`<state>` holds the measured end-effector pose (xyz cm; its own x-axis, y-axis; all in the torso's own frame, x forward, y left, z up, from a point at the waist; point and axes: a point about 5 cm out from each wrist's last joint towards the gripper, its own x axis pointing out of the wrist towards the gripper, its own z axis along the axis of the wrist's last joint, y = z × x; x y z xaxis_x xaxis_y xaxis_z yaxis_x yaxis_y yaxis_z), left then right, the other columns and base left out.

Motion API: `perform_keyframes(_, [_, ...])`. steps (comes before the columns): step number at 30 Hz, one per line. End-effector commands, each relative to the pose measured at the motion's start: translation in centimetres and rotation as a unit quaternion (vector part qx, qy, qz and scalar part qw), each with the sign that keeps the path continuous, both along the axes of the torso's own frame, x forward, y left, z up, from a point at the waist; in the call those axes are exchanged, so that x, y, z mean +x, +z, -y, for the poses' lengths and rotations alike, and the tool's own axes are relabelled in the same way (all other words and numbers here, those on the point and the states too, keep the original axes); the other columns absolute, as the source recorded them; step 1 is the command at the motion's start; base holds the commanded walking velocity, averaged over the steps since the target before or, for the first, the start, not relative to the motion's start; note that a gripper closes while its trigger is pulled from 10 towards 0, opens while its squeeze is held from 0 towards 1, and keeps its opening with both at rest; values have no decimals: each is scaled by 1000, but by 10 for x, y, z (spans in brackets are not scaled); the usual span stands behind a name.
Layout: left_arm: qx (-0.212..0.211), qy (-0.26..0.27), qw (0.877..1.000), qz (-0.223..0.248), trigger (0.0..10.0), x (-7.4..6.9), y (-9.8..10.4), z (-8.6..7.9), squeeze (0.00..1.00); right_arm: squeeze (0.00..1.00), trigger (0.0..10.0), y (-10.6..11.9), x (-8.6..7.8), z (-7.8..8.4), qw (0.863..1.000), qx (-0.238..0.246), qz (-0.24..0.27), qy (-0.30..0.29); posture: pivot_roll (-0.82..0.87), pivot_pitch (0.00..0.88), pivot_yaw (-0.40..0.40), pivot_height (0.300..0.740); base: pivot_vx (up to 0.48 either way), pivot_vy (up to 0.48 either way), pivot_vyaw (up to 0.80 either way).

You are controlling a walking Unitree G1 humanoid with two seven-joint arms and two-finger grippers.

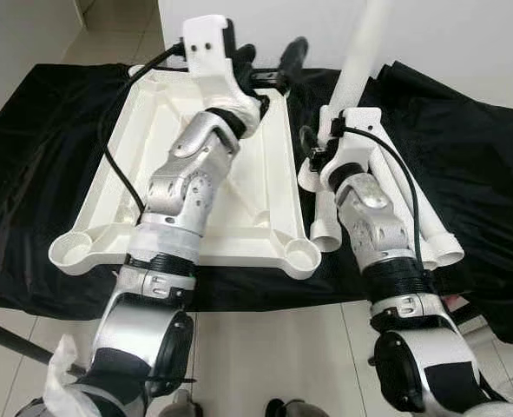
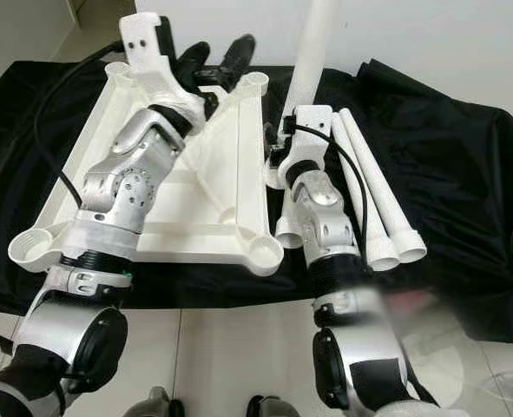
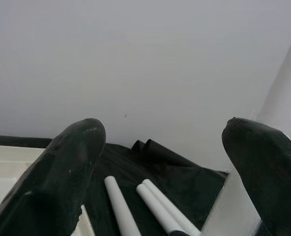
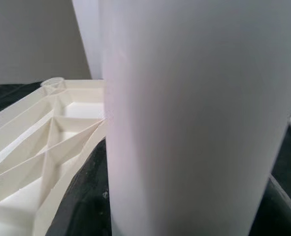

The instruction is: Building children table

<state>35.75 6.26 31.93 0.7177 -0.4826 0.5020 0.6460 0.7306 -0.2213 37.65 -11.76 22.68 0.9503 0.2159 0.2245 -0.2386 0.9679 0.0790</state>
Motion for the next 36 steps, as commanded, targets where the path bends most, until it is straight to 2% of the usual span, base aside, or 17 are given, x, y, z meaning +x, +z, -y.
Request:
perform_keyframes(1, [-2,10,1000,-14,10000,3,-10,-14,0,0,10000,-8,-4,2,1000,12,-15,4,27,90,-54,740,0,0,0])
perform_keyframes(7, [33,30,999,-17,10000,1,-25,-26,0,0,10000,-9,-9,3,1000,27,-6,8,40,97,-41,740,0,0,0])
perform_keyframes(9, [68,39,997,-29,10000,-3,-45,-34,0,0,10000,-8,-16,6,1000,25,12,-4,51,96,-30,740,0,0,0])
perform_keyframes(15, [90,44,995,-24,10000,-11,-58,-40,0,0,10000,-8,-23,13,999,36,33,-20,65,98,-29,740,0,0,0])
perform_keyframes(21, [115,46,992,-14,10000,-20,-70,-43,0,0,10000,-11,-35,17,998,11,64,-22,75,101,-34,740,0,0,0])
perform_keyframes(29, [128,33,991,-10,10000,-30,-83,-46,0,0,10000,-19,-42,20,998,9,57,-17,60,98,-27,740,0,0,0])
perform_keyframes(32, [153,23,988,3,10000,-36,-90,-44,0,0,10000,-20,-48,20,998,-10,69,-5,49,88,-15,740,0,0,0])
perform_keyframes(34, [153,23,988,3,10000,-36,-90,-44,0,0,10000,-20,-48,20,998,-10,69,-5,49,88,-15,740,0,0,0])
perform_keyframes(36, [173,18,985,11,10000,-39,-94,-43,0,0,10000,-19,-52,22,997,-10,79,-1,46,81,-8,740,0,0,0])
